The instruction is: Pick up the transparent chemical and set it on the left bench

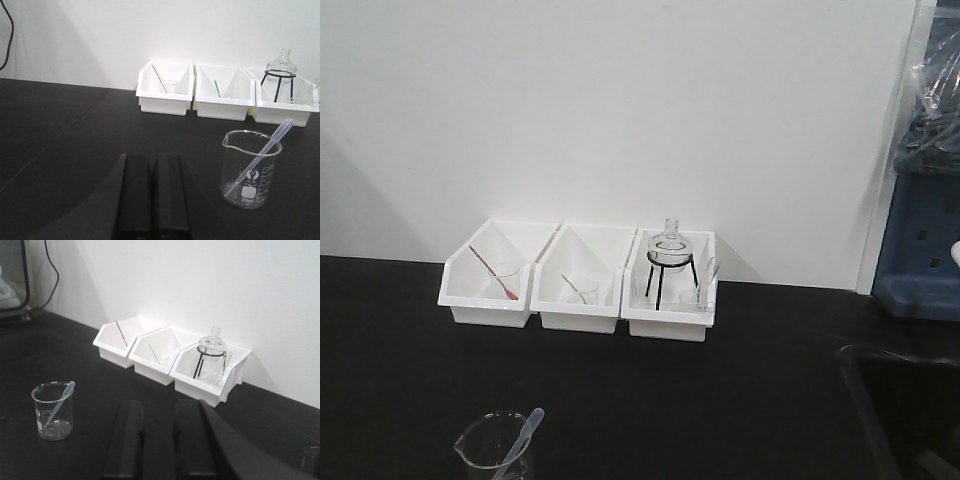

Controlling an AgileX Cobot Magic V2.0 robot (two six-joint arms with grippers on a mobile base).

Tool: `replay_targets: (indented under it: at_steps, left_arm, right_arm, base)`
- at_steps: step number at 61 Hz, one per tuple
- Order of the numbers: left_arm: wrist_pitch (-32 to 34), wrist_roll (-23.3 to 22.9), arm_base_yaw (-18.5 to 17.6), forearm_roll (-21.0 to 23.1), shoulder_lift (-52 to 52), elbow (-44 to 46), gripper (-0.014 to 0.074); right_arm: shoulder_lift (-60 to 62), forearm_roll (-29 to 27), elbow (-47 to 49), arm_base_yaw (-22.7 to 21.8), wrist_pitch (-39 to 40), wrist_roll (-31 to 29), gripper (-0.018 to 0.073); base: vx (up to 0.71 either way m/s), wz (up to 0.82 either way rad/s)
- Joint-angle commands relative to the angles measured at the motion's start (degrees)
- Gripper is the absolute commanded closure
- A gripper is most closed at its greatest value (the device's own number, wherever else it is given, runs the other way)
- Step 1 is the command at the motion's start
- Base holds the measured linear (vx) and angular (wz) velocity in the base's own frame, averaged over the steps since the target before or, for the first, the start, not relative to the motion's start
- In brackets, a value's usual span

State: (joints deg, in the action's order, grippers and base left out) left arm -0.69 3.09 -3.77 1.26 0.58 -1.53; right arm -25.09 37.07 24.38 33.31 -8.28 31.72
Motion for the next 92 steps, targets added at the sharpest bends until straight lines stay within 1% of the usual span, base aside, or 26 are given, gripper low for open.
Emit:
replay_targets:
  at_steps: [1, 10, 16, 20, 24, 26, 28, 31, 35, 38, 43, 47, 51, 54, 62, 63, 66, 92]
  left_arm:
    - [4.49, -0.45, -0.10, 0.04, 1.10, -0.93, 0.0600]
    - [4.49, -0.45, -0.10, 0.04, 1.10, -0.93, 0.0600]
    - [4.49, -0.45, -0.10, 0.04, 1.10, -0.93, 0.0600]
    - [4.49, -0.45, -0.10, 0.04, 1.10, -0.93, 0.0600]
    - [4.49, -0.45, -0.10, 0.04, 1.10, -0.93, 0.0600]
    - [4.49, -0.45, -0.10, 0.04, 1.10, -0.93, 0.0600]
    - [4.49, -0.45, -0.10, 0.04, 1.10, -0.93, 0.0600]
    - [4.49, -0.45, -0.10, 0.04, 1.10, -0.93, 0.0600]
    - [4.49, -0.45, -0.10, 0.04, 1.10, -0.93, 0.0600]
    - [4.49, -0.45, -0.10, 0.04, 1.10, -0.93, 0.0600]
    - [4.49, -0.45, -0.10, 0.04, 1.10, -0.93, 0.0600]
    - [4.49, -0.45, -0.10, 0.04, 1.10, -0.93, 0.0600]
    - [4.49, -0.45, -0.10, 0.04, 1.10, -0.93, 0.0600]
    - [4.49, -0.45, -0.10, 0.04, 1.10, -0.93, 0.0600]
    - [4.49, -0.45, -0.10, 0.04, 1.10, -0.93, 0.0600]
    - [4.49, -0.45, -0.10, 0.04, 1.10, -0.93, 0.0600]
    - [4.49, -0.45, -0.10, 0.04, 1.10, -0.93, 0.0600]
    - [4.49, -0.45, -0.10, 0.04, 1.10, -0.93, 0.0600]
  right_arm:
    - [3.83, 0.32, -0.17, -0.33, 2.82, 0.02, 0.0387]
    - [8.25, 0.32, -1.25, -0.33, 2.71, 0.02, 0.0442]
    - [9.17, 0.32, -1.25, -0.33, 2.90, 0.02, 0.0459]
    - [9.17, 1.89, -1.25, -0.41, 1.75, -0.47, 0.0470]
    - [10.24, 2.11, -1.25, -2.22, -0.50, -0.87, 0.0496]
    - [11.19, 1.51, -1.25, -3.89, -1.33, -0.93, 0.0517]
    - [12.31, 0.17, -1.49, -6.57, -2.15, -1.23, 0.0540]
    - [14.39, -2.62, -2.30, -11.62, -3.09, -2.20, 0.0573]
    - [17.72, -7.82, -4.16, -18.12, -4.19, -4.42, 0.0570]
    - [19.74, -11.93, -5.82, -21.66, -4.73, -6.50, 0.0569]
    - [24.17, -20.35, -10.53, -28.08, -4.36, -12.90, 0.0568]
    - [26.60, -25.08, -14.34, -31.56, -3.16, -18.56, 0.0566]
    - [26.11, -27.40, -17.55, -34.15, -0.24, -23.74, 0.0566]
    - [26.11, -28.99, -20.44, -35.90, 2.51, -25.91, 0.0566]
    - [26.11, -31.33, -26.98, -37.62, 11.41, -27.29, 0.0566]
    - [26.11, -31.74, -26.63, -37.62, 9.23, -27.23, 0.0566]
    - [26.11, -32.36, -26.09, -37.62, 7.49, -27.23, 0.0566]
    - [26.11, -32.41, -26.09, -37.56, 7.33, -27.23, 0.0566]
  base:
    - [0.00, 0.00]
    - [0.00, 0.00]
    - [0.00, 0.00]
    - [0.00, 0.00]
    - [0.00, 0.00]
    - [0.00, 0.00]
    - [0.00, 0.00]
    - [0.00, 0.00]
    - [0.00, 0.00]
    - [0.00, 0.00]
    - [0.00, 0.00]
    - [0.00, 0.00]
    - [0.00, 0.00]
    - [0.00, 0.00]
    - [0.00, 0.01]
    - [0.00, 0.00]
    - [0.00, 0.00]
    - [0.00, 0.00]
